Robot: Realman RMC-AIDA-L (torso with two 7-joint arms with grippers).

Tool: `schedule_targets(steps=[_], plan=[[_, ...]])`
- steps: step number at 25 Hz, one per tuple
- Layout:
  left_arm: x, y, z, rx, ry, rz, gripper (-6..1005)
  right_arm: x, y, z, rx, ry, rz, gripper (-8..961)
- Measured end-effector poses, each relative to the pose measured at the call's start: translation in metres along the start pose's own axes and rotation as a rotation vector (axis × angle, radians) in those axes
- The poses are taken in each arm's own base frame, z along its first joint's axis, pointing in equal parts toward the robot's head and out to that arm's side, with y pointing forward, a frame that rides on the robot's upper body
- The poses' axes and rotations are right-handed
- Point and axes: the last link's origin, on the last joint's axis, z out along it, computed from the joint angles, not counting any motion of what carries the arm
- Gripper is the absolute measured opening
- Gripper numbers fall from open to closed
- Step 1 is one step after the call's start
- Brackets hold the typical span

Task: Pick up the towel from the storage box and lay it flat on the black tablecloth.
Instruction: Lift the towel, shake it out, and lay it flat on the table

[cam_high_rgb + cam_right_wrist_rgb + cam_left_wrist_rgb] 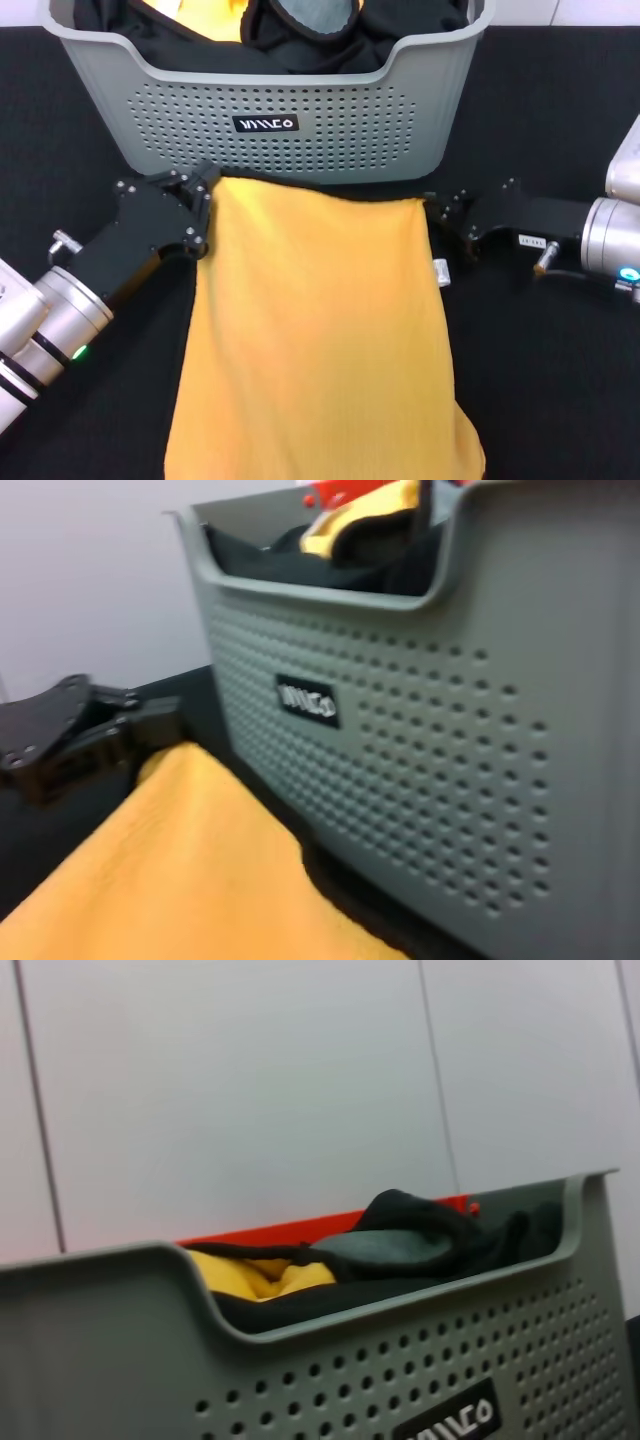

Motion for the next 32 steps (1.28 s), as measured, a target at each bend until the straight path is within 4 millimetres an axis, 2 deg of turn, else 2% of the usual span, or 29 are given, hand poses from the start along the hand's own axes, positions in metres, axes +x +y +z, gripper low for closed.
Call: schedule_targets(steps=[13,26,32], plan=[[-0.007,-0.003,0.000,0.050,-0.046,0.140,12,0.008,-0.009,0.001,0.078,0.039,0.009,140],[-0.014,-0.011,-0.002,0.098,-0.097,0.197,16,0.004,-0.011,0.004,0.102,0.021,0.016,149],[-0.018,-0.016,-0.004,0.143,-0.131,0.174,213,0.010,-0.008,-0.002,0.092,0.017,0.014,153]])
